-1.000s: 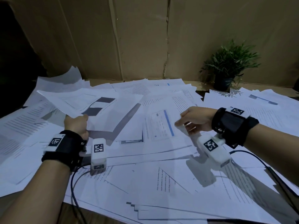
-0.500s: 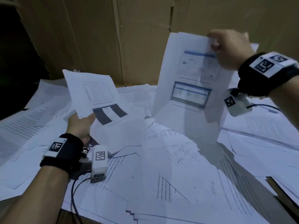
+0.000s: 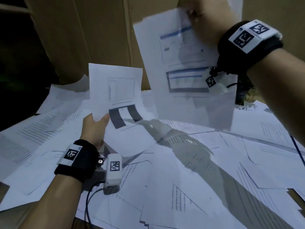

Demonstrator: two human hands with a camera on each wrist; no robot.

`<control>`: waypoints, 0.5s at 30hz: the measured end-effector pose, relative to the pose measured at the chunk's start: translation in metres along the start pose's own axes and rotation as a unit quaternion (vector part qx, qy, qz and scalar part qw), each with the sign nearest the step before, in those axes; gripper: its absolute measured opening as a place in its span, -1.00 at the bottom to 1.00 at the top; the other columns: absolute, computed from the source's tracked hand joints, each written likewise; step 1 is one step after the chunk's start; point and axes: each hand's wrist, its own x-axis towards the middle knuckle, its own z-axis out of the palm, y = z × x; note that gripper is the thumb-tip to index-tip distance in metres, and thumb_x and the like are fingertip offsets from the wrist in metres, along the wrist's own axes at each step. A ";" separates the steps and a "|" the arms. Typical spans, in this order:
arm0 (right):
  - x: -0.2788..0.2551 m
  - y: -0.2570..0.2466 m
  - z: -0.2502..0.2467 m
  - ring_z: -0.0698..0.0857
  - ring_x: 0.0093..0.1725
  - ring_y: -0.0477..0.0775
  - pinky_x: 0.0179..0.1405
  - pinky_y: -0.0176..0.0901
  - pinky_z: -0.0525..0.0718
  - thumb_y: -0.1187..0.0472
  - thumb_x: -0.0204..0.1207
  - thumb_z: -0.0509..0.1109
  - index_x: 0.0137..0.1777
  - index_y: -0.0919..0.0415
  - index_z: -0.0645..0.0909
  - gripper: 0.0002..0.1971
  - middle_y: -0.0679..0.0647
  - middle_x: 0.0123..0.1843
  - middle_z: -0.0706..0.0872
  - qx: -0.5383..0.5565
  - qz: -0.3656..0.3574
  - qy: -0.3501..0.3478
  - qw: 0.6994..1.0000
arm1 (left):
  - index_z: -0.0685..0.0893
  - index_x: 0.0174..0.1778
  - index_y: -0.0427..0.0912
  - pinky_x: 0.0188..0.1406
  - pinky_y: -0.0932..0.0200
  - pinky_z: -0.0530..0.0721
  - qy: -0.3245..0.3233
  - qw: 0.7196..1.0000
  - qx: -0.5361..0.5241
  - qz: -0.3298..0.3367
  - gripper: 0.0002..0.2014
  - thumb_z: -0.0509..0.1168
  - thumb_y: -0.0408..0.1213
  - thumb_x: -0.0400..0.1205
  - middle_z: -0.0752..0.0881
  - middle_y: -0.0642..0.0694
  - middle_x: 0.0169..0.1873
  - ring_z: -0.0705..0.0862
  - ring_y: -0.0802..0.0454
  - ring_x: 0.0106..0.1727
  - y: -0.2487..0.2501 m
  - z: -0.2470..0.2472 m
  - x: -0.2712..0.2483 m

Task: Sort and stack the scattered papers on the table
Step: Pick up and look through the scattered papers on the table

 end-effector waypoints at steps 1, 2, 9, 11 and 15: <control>0.002 0.003 -0.001 0.55 0.19 0.43 0.13 0.11 0.38 0.27 0.75 0.00 0.33 0.41 0.57 -0.62 0.47 0.23 0.62 0.008 0.037 0.000 0.999 | 0.71 0.16 -0.22 -0.27 0.17 0.72 0.026 1.000 -0.002 0.005 -0.84 0.29 -0.36 0.71 0.79 -0.11 -0.07 0.76 -0.05 -0.19 -0.001 -0.002 0.003; 0.004 0.005 0.000 0.56 0.16 0.44 0.08 0.08 0.38 0.23 0.78 -0.01 0.34 0.43 0.54 -0.62 0.49 0.23 0.62 0.027 0.057 -0.009 0.998 | 0.71 0.18 -0.26 -0.20 0.12 0.71 0.041 0.999 -0.005 0.010 -0.82 0.30 -0.36 0.70 0.78 -0.16 -0.06 0.74 -0.11 -0.17 -0.002 -0.005 0.005; -0.007 -0.049 0.038 0.59 0.28 0.30 0.25 0.09 0.50 0.41 0.64 0.14 0.32 0.24 0.62 -0.65 0.25 0.29 0.67 0.153 -0.020 -0.214 0.965 | 0.70 0.27 -0.15 -0.04 0.09 0.77 -0.137 0.990 0.023 0.015 -0.77 0.21 -0.28 0.77 0.82 -0.08 0.08 0.81 -0.03 0.07 0.008 0.010 -0.008; -0.015 -0.055 0.057 0.61 0.32 0.27 0.33 0.15 0.52 0.33 0.68 0.15 0.35 0.14 0.60 -0.67 0.16 0.33 0.68 0.169 -0.015 -0.237 0.956 | 0.67 0.35 -0.21 0.04 -0.07 0.78 -0.187 0.982 0.012 -0.001 -0.72 0.20 -0.34 0.76 0.79 -0.19 0.17 0.77 -0.19 0.18 0.009 0.015 -0.014; -0.026 -0.061 0.081 0.63 0.30 0.25 0.36 0.19 0.46 0.25 0.70 0.16 0.33 0.08 0.60 -0.71 0.13 0.23 0.75 0.166 -0.002 -0.227 0.960 | 0.66 0.34 -0.14 -0.04 0.07 0.80 -0.226 0.967 -0.095 -0.064 -0.63 0.01 -0.13 0.81 0.81 -0.12 0.15 0.77 -0.17 0.18 0.016 0.026 -0.026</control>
